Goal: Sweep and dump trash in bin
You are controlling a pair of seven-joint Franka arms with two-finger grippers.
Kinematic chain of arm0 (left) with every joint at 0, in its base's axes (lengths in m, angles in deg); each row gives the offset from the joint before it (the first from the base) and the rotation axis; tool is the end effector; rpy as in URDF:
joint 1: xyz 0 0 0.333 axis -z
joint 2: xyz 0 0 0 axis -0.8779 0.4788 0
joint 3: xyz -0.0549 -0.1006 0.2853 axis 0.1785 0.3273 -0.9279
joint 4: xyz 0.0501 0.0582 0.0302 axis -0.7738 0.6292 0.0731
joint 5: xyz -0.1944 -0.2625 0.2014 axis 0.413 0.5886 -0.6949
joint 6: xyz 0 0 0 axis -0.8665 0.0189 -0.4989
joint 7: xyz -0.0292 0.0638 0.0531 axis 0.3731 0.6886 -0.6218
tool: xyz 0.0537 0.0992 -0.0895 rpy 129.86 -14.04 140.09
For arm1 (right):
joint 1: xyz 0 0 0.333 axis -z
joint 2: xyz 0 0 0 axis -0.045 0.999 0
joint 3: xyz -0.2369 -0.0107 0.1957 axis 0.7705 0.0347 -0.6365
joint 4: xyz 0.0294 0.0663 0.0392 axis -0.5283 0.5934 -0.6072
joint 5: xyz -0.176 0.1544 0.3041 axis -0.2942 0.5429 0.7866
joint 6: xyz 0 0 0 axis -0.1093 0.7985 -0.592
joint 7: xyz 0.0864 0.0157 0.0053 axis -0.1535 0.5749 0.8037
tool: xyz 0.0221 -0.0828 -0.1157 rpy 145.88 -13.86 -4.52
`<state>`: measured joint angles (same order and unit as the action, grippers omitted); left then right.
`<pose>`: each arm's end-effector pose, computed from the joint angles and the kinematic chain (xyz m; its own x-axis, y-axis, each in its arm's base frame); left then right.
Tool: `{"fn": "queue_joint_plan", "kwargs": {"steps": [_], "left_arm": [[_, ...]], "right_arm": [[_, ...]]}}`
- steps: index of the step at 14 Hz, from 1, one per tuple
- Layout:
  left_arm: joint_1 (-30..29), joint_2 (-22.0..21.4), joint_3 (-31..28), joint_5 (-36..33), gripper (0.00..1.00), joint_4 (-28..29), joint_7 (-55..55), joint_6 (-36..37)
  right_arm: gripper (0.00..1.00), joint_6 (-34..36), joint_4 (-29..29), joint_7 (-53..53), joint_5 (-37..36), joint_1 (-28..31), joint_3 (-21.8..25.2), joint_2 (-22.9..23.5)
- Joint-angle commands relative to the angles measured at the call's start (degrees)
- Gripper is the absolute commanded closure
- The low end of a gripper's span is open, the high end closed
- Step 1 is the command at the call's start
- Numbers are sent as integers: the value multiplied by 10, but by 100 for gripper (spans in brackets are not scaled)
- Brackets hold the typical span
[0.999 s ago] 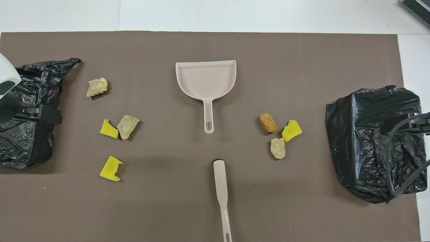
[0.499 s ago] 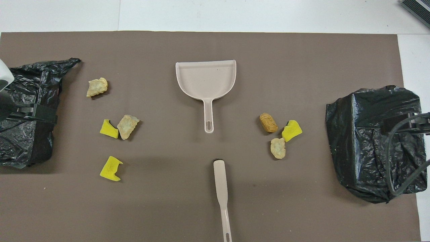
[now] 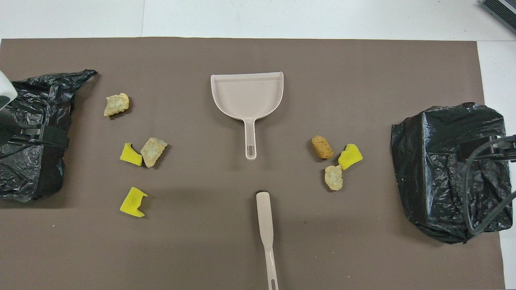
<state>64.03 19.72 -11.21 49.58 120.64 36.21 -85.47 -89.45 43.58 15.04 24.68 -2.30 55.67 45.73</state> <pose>0.5350 -0.0250 0.5528 0.9932 -0.1145 -0.0215 -0.1146 -0.9934 -0.0018 0.5017 0.0021 0.6214 0.9983 -0.0372 -0.0438 -0.0356 -0.9987 0.0370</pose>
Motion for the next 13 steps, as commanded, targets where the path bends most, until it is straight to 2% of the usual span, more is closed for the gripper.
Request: {"fn": "queue_joint_plan", "kwargs": {"steps": [1,13], "left_arm": [[-2,-1,2,0,0,-5,-5,0],[6,-3,4,2,0,0,-2,8]], "right_arm": [[0,0,10,17,12,8,-1,-8],[0,0,11,17,12,8,-1,-11]]}}
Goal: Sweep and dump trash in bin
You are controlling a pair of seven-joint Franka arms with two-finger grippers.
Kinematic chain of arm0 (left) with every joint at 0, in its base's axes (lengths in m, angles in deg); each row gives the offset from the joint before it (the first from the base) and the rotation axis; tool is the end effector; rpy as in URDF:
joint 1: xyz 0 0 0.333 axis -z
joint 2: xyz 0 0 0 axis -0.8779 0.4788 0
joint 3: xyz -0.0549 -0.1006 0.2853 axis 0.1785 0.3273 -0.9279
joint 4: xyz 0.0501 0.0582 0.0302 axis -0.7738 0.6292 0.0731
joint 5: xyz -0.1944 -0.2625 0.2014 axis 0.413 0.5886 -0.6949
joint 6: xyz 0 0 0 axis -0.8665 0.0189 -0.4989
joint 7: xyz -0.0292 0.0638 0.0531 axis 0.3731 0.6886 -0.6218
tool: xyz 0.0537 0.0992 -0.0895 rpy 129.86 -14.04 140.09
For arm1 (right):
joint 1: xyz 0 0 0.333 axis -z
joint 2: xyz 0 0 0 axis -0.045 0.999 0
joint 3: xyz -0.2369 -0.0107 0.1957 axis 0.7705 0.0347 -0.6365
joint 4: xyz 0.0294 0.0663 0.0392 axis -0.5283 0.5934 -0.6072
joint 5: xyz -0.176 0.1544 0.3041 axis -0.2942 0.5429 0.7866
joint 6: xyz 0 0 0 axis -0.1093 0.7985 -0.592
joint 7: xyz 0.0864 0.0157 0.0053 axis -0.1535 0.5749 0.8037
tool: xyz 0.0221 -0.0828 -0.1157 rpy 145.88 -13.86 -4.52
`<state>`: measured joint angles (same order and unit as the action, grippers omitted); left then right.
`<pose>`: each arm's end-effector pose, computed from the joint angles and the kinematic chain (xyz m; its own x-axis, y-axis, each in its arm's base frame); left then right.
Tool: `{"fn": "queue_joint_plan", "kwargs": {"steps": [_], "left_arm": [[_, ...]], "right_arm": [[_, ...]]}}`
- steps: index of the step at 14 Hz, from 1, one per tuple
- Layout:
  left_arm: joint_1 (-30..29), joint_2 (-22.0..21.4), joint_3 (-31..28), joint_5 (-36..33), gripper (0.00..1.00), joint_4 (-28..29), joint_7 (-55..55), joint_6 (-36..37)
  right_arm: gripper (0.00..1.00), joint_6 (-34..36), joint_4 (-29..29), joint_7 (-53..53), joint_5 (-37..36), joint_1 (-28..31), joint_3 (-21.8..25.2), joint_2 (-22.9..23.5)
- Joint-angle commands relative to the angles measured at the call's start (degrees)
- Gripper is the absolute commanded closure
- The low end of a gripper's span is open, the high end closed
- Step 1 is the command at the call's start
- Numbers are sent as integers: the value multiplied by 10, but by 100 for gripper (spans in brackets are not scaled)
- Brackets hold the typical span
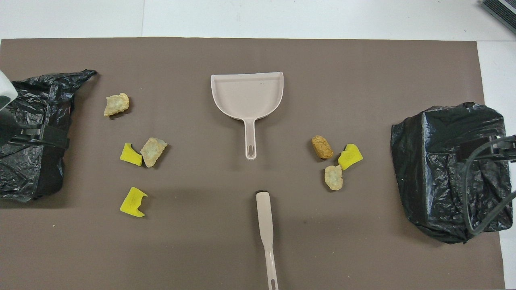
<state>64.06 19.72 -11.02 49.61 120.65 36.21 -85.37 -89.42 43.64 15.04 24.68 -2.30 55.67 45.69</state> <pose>0.5346 -0.0272 0.5525 0.9927 -0.1183 -0.0233 -0.1183 -0.9930 -0.0013 0.5014 0.0021 0.6213 0.9983 -0.0372 -0.0447 -0.0356 -0.9987 0.0370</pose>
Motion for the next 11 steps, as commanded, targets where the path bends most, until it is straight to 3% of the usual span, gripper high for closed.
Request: {"fn": "queue_joint_plan", "kwargs": {"steps": [1,5,11], "left_arm": [[8,-4,7,2,0,3,-2,5],[72,-12,12,5,0,41,-9,-9],[167,-21,12,31,0,119,-31,-100]], "right_arm": [[0,1,10,17,12,8,-1,-10],[0,4,10,17,12,8,-1,-10],[0,4,11,17,12,8,-1,-10]]}}
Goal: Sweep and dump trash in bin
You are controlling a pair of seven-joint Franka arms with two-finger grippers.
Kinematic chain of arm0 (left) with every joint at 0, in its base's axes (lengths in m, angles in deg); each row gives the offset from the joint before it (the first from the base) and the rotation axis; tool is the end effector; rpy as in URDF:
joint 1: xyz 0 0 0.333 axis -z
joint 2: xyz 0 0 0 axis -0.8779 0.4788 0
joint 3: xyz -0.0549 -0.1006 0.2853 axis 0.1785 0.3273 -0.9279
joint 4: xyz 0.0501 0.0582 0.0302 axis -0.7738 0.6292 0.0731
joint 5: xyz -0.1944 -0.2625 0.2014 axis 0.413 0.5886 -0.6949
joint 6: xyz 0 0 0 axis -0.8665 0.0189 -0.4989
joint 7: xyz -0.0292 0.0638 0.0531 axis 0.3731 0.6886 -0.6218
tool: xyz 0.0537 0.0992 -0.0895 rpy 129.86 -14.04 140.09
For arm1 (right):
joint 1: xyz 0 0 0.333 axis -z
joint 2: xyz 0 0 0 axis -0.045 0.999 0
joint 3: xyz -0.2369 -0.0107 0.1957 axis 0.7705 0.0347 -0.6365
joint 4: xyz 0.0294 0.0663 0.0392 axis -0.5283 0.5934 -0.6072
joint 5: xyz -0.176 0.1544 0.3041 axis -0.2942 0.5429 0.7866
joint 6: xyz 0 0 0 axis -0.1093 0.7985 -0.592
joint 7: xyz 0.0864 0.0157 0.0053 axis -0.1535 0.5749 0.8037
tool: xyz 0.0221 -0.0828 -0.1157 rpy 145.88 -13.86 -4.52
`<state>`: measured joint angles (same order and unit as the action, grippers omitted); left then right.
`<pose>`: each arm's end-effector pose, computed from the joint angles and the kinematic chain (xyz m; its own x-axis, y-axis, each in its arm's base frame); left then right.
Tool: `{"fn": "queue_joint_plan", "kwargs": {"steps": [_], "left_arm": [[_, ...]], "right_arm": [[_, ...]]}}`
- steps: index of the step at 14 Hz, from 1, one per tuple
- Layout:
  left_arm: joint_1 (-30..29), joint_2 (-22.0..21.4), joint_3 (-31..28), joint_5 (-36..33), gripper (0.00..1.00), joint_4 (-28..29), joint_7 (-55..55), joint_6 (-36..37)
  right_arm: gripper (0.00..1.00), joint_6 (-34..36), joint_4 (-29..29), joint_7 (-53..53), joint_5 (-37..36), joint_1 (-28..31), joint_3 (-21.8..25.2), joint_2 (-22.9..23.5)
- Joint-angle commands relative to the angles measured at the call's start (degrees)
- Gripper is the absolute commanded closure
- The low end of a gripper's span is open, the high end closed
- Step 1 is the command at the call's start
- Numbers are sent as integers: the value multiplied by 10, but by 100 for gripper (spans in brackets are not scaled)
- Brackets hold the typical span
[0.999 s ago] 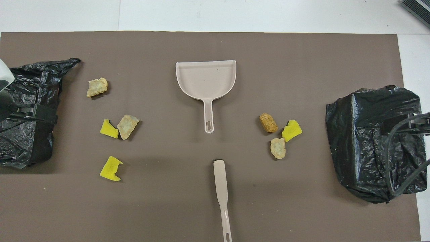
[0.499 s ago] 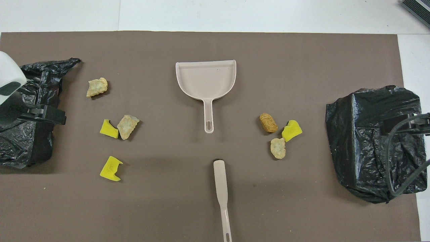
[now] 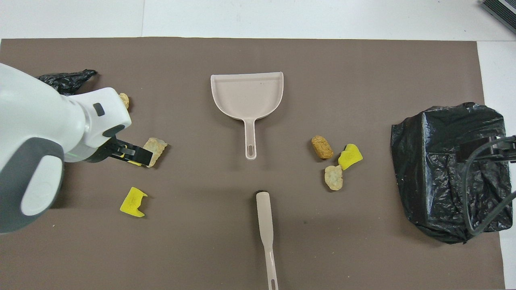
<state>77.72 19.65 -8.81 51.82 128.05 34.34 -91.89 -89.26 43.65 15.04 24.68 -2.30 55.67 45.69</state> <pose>0.5065 -0.1777 0.5026 0.9364 -0.3491 -0.0363 -0.3479 -0.9369 0.0348 0.5010 0.0021 0.6210 0.9982 -0.0373 -0.0476 -0.0355 -0.9987 0.0371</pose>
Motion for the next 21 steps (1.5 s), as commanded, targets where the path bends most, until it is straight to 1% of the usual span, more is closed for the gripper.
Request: {"fn": "queue_joint_plan", "kwargs": {"steps": [1,5,8,10,11,13,15,16,18,21], "left_arm": [[49,-19,-10,9,0,50,-33,-41],[125,-26,-10,9,0,103,-126,-87],[172,-43,-10,9,0,126,-183,-95],[231,-23,-10,9,0,131,-262,-98],[251,-14,-10,9,0,133,-292,-102],[289,-13,-10,9,0,156,-315,-136],[333,-13,-10,9,0,191,-394,-189],[361,-13,-10,9,0,211,-416,-210],[394,-7,-10,9,0,229,-433,-225],[438,-5,-9,9,0,262,-458,-275]], "right_arm": [[0,2,10,17,12,8,-1,-10],[0,3,11,17,12,8,-1,-10],[0,3,13,17,12,8,-1,-11],[0,3,13,17,12,8,-1,-12],[0,3,13,17,12,8,-1,-12],[0,3,13,17,12,8,-1,-12],[0,3,14,17,12,8,-1,-12],[0,3,14,17,12,9,-1,-12],[0,3,14,17,12,9,-1,-12],[0,3,14,17,12,9,-1,-12]]}}
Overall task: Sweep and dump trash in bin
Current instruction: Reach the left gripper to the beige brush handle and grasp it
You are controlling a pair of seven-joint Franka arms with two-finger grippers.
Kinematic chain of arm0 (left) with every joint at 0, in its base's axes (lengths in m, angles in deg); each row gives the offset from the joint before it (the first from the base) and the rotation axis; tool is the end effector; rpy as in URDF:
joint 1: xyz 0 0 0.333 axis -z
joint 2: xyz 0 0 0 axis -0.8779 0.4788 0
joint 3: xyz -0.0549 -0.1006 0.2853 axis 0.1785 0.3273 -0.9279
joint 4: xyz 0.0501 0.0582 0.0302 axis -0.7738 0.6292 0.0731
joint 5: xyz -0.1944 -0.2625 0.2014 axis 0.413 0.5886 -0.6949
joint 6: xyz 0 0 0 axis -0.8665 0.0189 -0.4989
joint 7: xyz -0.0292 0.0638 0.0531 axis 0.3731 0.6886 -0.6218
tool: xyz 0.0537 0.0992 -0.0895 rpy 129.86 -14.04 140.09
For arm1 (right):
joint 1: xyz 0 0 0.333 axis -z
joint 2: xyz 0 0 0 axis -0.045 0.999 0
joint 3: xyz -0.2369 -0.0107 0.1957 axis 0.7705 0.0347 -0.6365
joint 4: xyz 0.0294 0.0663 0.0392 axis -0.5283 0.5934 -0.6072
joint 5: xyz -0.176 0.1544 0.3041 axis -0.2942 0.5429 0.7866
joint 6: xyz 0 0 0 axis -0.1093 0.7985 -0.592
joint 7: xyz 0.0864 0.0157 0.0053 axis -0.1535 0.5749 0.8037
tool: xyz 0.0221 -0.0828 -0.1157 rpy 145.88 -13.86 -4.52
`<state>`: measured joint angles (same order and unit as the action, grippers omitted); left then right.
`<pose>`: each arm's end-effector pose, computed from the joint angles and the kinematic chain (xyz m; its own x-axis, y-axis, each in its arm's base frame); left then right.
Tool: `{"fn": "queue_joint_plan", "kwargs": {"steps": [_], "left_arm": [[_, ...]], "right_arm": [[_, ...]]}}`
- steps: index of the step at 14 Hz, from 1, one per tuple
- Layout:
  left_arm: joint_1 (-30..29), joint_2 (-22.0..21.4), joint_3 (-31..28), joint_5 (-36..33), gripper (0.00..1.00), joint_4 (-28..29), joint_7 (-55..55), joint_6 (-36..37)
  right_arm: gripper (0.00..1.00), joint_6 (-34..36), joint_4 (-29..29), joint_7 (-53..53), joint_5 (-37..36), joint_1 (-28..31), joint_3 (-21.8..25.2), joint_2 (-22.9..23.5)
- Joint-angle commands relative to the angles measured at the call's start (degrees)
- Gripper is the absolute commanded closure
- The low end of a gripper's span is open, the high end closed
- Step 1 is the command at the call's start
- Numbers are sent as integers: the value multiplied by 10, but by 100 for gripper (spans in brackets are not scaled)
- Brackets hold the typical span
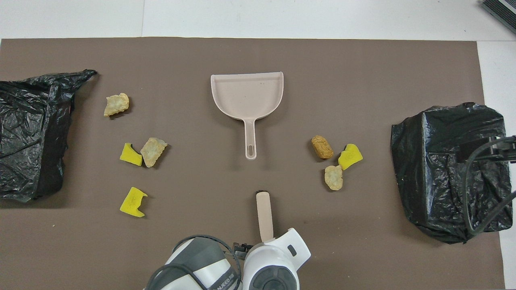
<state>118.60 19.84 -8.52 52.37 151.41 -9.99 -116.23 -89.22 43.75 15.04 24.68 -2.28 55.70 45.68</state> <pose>0.2526 -0.4436 0.3497 0.9596 -0.2782 -0.0417 -0.2780 -0.9605 0.0102 0.5008 0.0016 0.6202 0.9980 -0.0382 -0.0499 -0.0363 -0.9986 0.0372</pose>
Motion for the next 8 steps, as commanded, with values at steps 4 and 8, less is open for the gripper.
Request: {"fn": "queue_joint_plan", "kwargs": {"steps": [4,8], "left_arm": [[41,-2,-12,5,0,33,-64,-59],[59,43,-12,7,0,29,-106,-65]], "right_arm": [[0,6,16,18,12,9,-1,-15],[0,6,16,17,12,9,-2,-15]]}}
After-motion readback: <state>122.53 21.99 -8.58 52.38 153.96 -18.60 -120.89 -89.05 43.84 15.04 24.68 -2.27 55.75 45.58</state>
